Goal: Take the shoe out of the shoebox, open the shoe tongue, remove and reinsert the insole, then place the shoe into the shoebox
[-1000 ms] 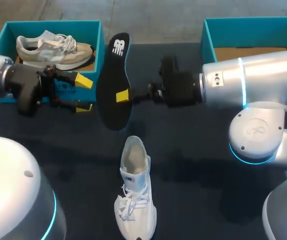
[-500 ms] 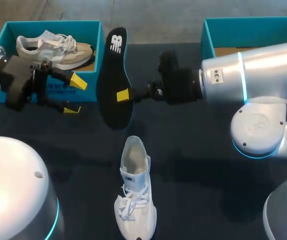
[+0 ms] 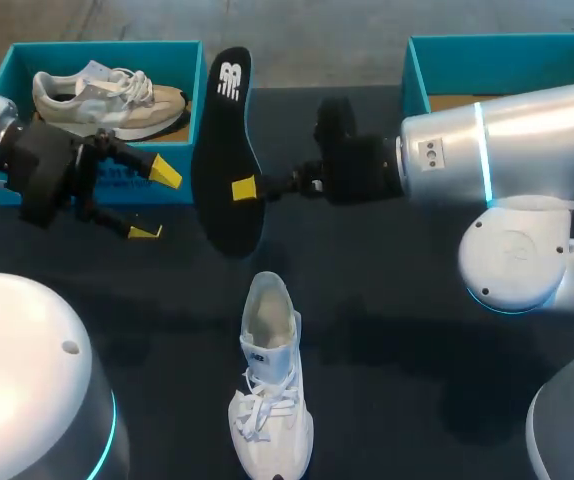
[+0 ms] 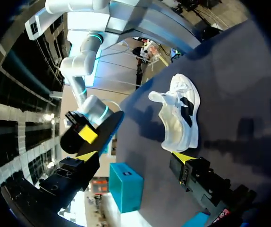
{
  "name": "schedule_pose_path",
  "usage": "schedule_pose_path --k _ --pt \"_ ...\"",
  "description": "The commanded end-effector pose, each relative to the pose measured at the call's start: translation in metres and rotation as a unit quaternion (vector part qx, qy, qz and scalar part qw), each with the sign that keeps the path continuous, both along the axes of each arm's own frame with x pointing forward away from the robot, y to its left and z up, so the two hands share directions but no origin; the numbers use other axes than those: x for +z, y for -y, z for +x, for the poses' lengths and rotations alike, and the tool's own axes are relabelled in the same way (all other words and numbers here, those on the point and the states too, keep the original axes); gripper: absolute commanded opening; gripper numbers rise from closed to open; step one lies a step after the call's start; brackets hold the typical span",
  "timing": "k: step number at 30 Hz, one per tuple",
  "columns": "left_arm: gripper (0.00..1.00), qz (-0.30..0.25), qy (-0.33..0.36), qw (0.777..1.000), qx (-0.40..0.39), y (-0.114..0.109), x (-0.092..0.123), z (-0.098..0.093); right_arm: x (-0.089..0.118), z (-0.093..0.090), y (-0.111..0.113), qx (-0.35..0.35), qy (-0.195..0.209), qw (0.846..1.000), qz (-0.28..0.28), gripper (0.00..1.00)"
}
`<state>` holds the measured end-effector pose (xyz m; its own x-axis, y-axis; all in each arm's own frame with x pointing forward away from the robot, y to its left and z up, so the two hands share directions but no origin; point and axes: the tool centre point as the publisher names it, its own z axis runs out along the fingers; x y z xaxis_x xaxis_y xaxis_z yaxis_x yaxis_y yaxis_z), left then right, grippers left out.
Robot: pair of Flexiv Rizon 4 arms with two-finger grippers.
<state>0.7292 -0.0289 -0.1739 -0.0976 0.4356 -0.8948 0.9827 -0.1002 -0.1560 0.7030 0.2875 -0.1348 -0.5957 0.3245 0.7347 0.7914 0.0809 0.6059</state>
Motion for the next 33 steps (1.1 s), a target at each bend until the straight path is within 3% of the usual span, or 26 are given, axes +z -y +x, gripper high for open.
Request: schedule_pose_path --k 1,12,22,33 --pt "1.0 0.034 -0.013 0.999 0.024 0.004 -0.005 -0.008 -0.01 -0.002 -0.004 -0.002 0.013 1.0 0.011 0.0" --pt "1.0 0.076 -0.105 0.99 0.06 -0.005 -0.043 -0.01 -0.036 -0.003 0.002 -0.014 0.059 0.998 -0.012 0.0" --pt "1.0 0.1 -0.157 0.977 0.1 -0.008 -0.064 -0.005 -0.051 0.005 0.014 -0.013 0.096 0.995 -0.018 0.0" --pt "1.0 0.158 -0.234 0.954 0.106 0.004 -0.094 0.001 -0.076 0.005 0.027 -0.019 0.138 0.99 -0.033 0.0"
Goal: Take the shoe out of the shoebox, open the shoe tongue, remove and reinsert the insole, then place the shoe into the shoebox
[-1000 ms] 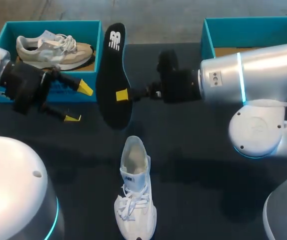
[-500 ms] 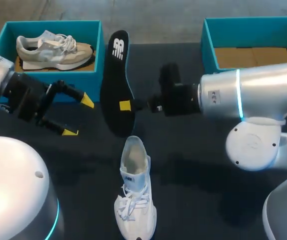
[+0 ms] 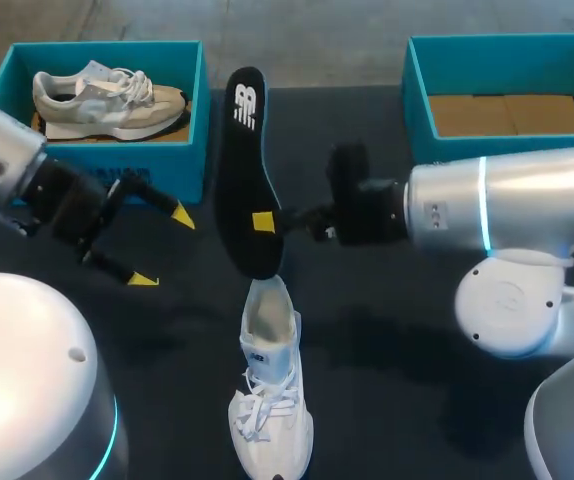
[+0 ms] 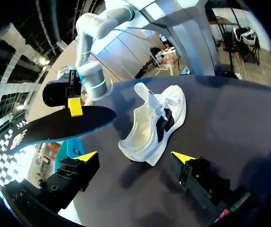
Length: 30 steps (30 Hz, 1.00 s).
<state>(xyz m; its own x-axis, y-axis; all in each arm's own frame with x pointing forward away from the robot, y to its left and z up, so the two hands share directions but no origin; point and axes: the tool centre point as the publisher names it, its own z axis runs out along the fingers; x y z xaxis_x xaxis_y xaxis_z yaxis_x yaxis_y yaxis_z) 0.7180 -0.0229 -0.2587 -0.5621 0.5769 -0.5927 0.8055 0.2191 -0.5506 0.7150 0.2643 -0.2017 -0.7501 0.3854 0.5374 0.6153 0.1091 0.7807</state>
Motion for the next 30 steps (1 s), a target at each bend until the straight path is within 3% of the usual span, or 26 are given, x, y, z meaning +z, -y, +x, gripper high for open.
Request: schedule_pose_path --k 1,17,25,30 --pt "1.0 0.025 -0.025 0.999 -0.009 0.011 -0.012 0.011 -0.01 -0.009 0.005 -0.006 0.015 1.0 0.0 0.0" --pt "1.0 0.029 -0.031 0.999 -0.009 0.012 -0.014 0.011 -0.016 -0.009 0.005 -0.012 0.003 1.0 -0.009 0.0" --pt "1.0 0.041 -0.154 0.986 0.058 0.02 -0.02 0.007 -0.032 0.0 0.007 0.007 0.005 1.0 -0.004 0.0" --pt "1.0 0.06 -0.173 0.981 0.064 0.022 -0.032 -0.001 -0.04 0.0 0.009 0.03 0.007 0.999 0.014 0.0"
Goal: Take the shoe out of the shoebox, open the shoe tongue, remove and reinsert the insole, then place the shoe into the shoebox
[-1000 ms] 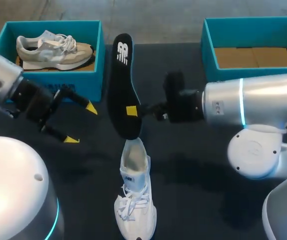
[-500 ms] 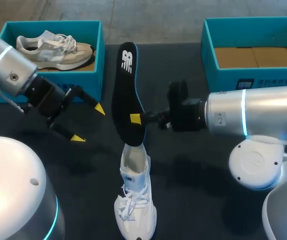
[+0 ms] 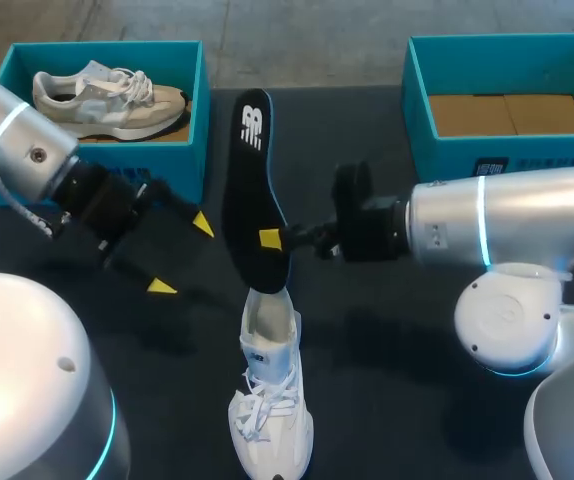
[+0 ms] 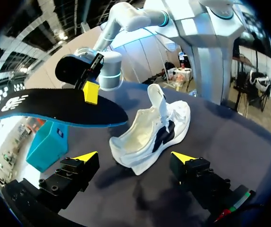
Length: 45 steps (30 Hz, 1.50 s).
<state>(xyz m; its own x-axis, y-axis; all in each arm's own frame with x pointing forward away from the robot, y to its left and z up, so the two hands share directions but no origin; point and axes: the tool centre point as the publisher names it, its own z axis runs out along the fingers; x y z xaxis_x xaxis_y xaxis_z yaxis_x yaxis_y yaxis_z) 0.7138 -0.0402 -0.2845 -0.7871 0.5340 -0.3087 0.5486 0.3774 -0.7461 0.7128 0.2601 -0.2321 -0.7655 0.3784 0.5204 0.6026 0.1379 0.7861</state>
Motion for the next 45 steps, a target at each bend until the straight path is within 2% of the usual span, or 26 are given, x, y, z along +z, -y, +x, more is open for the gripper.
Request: schedule_pose_path --k 1,8,17,26,32,34,45 --pt "1.0 0.01 -0.012 1.0 0.001 0.005 -0.008 0.002 -0.011 0.002 0.005 0.02 0.0 1.0 0.024 0.0" --pt "1.0 0.004 -0.028 0.999 0.041 0.0 -0.028 0.002 -0.016 0.001 0.008 0.042 0.012 0.999 0.027 0.0" --pt "1.0 0.014 -0.094 0.992 0.077 0.001 -0.06 0.005 -0.034 0.007 0.006 0.062 0.012 0.997 0.039 0.0" --pt "1.0 0.026 -0.097 0.992 0.081 0.004 -0.068 0.005 -0.043 0.01 0.003 0.068 0.024 0.996 0.046 0.0" --pt "1.0 0.03 -0.102 0.991 0.083 0.002 -0.073 0.005 -0.046 0.009 -0.001 0.081 0.051 0.994 0.047 0.0" --pt "1.0 0.016 -0.112 0.99 0.079 0.001 -0.073 0.005 -0.046 0.008 -0.002 0.08 0.059 0.994 0.048 0.0" --pt "1.0 0.016 -0.112 0.99 0.079 0.001 -0.073 0.005 -0.046 0.008 -0.002 0.08 0.059 0.994 0.048 0.0"
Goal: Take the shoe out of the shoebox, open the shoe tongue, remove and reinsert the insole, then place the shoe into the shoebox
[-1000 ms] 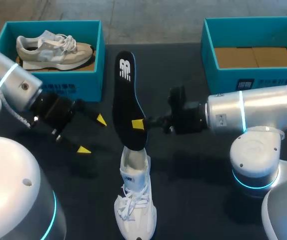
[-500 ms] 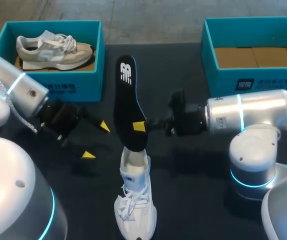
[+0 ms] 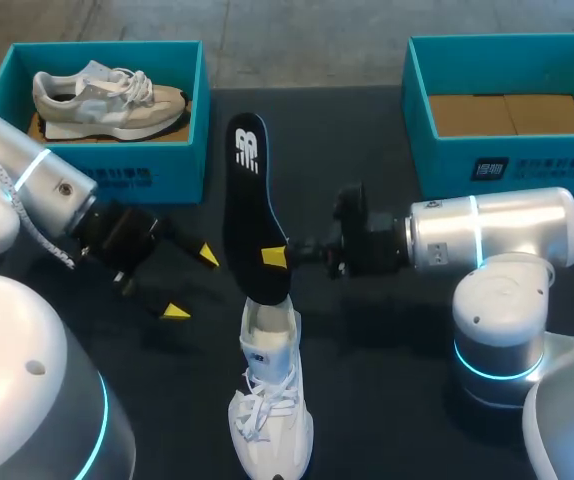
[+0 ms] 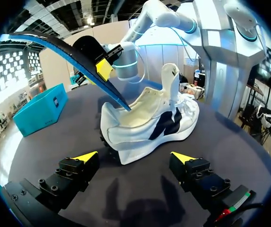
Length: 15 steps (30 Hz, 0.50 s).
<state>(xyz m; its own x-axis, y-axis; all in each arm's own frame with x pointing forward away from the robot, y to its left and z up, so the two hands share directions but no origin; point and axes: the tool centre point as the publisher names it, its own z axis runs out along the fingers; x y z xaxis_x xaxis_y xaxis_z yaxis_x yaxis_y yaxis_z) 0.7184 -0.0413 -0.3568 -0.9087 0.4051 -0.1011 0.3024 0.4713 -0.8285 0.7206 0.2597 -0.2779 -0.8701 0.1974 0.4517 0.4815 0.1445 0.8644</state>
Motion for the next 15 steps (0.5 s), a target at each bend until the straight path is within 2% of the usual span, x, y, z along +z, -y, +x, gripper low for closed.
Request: schedule_pose_path --k 1,15 --pt "1.0 0.0 0.0 1.0 0.0 0.0001 -0.0007 0.0002 0.0001 -0.0002 -0.0022 -0.001 0.0 1.0 -0.001 0.0" --pt "1.0 0.0 0.0 1.0 0.0 0.0001 -0.0007 0.0002 -0.0047 -0.0051 -0.0038 0.013 0.008 1.0 0.016 0.0"
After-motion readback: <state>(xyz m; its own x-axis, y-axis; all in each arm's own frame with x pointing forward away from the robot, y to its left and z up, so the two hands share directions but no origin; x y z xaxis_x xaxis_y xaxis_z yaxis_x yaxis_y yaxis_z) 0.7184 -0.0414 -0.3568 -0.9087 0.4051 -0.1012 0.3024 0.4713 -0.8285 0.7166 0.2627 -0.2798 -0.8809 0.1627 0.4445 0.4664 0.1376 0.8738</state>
